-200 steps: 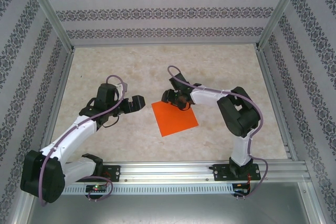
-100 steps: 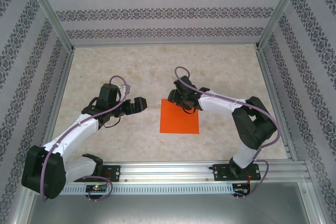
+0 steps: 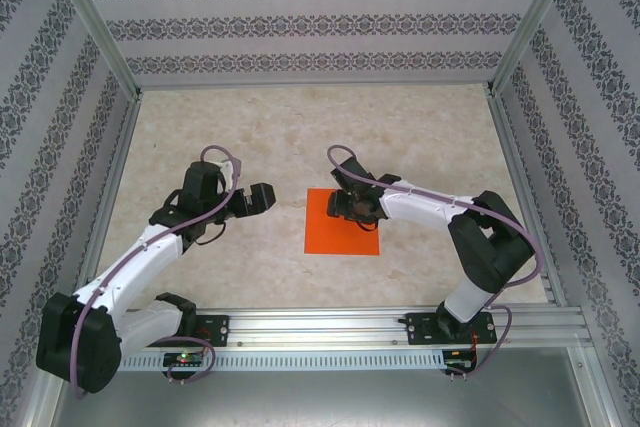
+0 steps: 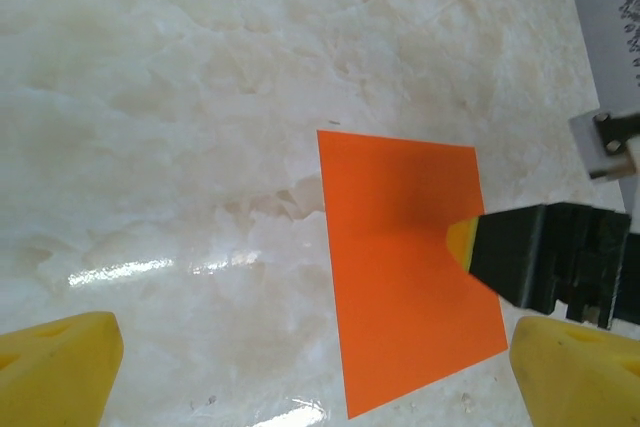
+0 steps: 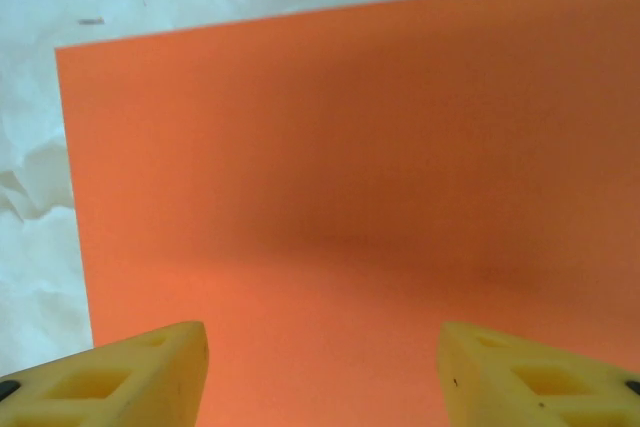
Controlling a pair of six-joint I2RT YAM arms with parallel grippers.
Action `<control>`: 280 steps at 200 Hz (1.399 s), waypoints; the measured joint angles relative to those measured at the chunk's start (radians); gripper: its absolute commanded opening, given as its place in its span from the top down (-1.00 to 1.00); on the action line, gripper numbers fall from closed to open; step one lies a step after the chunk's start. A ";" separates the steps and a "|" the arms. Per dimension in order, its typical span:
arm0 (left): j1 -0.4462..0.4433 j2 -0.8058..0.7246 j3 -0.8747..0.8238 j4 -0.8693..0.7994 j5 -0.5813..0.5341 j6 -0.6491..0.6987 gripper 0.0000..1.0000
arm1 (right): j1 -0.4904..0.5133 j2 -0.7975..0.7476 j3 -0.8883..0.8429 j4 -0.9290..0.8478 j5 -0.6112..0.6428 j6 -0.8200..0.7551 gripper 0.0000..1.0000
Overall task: Fold a paper plane with a square sheet of paper (pick it up from the middle)
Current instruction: Move the square sheet of paper to the center of the table.
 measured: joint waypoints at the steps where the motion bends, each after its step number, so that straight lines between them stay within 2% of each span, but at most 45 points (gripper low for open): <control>1: 0.000 -0.002 0.000 0.000 -0.002 0.000 -1.00 | 0.000 0.000 0.000 0.000 0.000 0.000 -0.26; 70: 0.000 -0.069 -0.026 0.000 -0.086 0.000 -1.00 | 0.033 0.088 0.016 -0.023 0.015 -0.028 -0.27; 145: 0.000 -0.047 -0.026 0.001 -0.057 0.005 -1.00 | 0.075 0.157 0.141 -0.111 0.029 -0.148 -0.31; 182: 0.000 -0.032 -0.026 0.006 -0.022 0.005 -1.00 | 0.097 0.155 0.238 -0.223 0.084 -0.110 -0.53; 228: 0.000 0.062 -0.026 0.024 0.031 0.004 -1.00 | 0.109 0.179 0.332 -0.319 0.125 -0.009 -0.72; 280: 0.000 0.120 -0.025 0.023 0.074 0.004 -1.00 | 0.109 0.257 0.343 -0.335 0.128 0.032 -0.79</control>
